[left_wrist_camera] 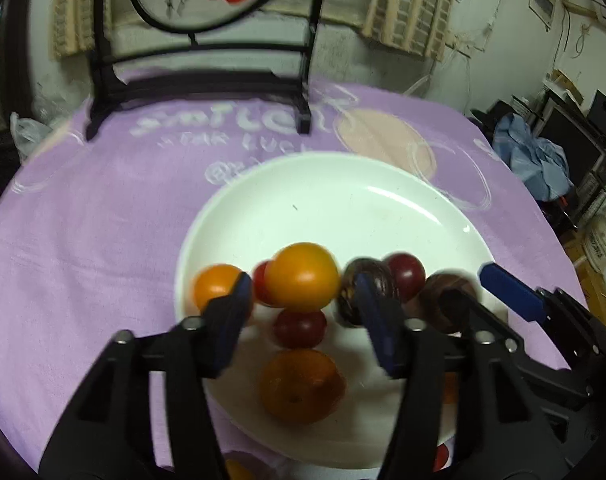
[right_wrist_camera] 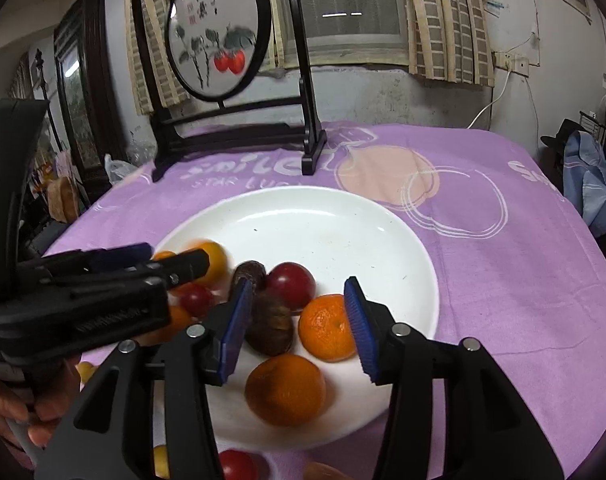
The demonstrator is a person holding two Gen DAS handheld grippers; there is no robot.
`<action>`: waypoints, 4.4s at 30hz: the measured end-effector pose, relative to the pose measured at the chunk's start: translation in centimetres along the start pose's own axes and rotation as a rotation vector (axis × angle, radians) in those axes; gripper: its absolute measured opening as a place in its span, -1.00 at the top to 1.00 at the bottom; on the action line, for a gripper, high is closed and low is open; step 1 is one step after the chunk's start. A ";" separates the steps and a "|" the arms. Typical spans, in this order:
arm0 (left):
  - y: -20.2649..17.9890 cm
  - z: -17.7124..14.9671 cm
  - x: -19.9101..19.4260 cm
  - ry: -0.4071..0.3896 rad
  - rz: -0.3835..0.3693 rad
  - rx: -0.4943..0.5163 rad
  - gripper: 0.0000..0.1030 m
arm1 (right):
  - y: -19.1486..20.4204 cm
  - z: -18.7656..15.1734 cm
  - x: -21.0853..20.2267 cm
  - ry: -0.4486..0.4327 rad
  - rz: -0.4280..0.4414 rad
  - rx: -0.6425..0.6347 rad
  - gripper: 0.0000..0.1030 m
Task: Organize fruits
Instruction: 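Carry both fruits over the white plate and open both grippers, then move both open grippers back toward the remaining fruit, then grasp an orange mandarin with the right gripper while the left grasps a small yellow fruit, then carry the mandarin and yellow fruit to the white plate and release both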
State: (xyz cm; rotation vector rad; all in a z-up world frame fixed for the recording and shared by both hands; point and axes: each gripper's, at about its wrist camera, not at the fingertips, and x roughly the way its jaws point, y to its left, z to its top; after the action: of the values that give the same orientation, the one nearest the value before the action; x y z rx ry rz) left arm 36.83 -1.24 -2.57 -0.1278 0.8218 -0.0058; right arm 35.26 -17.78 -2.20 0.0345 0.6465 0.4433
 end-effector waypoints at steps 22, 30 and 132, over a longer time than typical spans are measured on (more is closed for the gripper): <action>10.9 -5.6 -10.8 -0.140 0.181 -0.224 -0.96 | 7.0 -8.2 -5.7 0.261 0.130 -0.172 -0.26; 10.8 -6.3 -10.5 -0.110 0.206 -0.193 -0.96 | 6.9 -10.9 -6.8 0.309 0.178 -0.193 -0.26; 0.0 -1.0 -1.4 -0.069 -0.051 0.007 0.50 | -4.1 0.3 3.2 0.010 0.101 0.208 -0.01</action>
State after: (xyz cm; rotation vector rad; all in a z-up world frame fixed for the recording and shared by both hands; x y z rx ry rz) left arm 35.13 -1.25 -2.23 -0.1414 0.7496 -0.0525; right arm 39.31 -20.12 -4.49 0.2633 0.7012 0.4721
